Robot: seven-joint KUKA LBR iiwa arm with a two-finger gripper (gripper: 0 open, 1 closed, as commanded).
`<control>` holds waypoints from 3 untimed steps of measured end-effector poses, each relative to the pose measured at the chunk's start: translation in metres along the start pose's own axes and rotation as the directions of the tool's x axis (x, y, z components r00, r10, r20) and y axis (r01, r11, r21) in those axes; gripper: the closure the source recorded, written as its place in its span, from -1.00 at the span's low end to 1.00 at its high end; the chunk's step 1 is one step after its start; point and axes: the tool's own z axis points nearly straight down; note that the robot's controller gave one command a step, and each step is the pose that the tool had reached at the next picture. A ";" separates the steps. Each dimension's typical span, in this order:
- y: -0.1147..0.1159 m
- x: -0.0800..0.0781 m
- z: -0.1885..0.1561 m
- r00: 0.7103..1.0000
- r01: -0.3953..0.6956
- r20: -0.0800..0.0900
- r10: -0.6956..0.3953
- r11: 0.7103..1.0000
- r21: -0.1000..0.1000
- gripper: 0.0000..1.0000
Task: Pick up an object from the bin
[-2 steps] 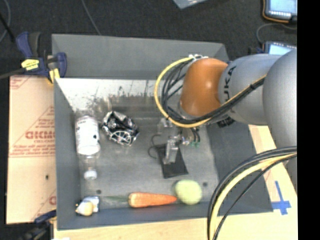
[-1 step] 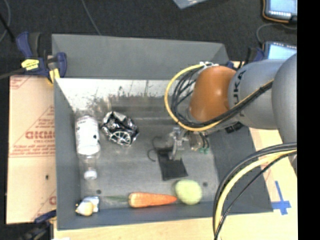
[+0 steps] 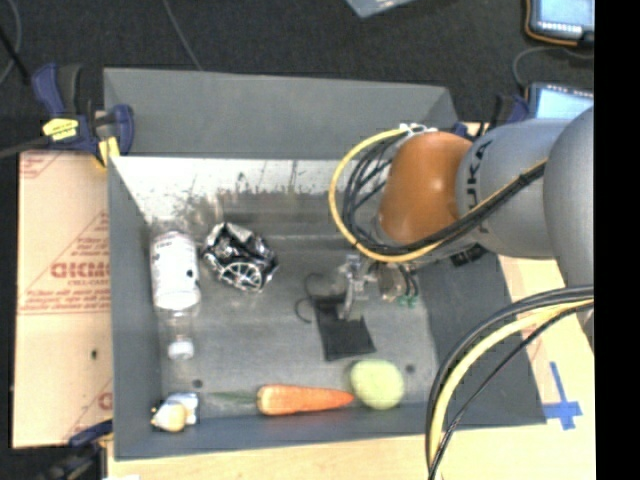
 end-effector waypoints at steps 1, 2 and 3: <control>0.003 -0.025 -0.115 0.999 0.054 0.005 -0.054 0.999 0.001 1.00; 0.003 -0.025 -0.115 0.999 0.054 0.004 -0.054 0.999 0.001 1.00; -0.046 0.026 -0.140 0.888 0.459 0.006 -0.459 0.888 0.004 1.00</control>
Offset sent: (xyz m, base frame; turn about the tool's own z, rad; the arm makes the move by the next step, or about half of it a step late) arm 0.0000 0.0000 0.0000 0.0000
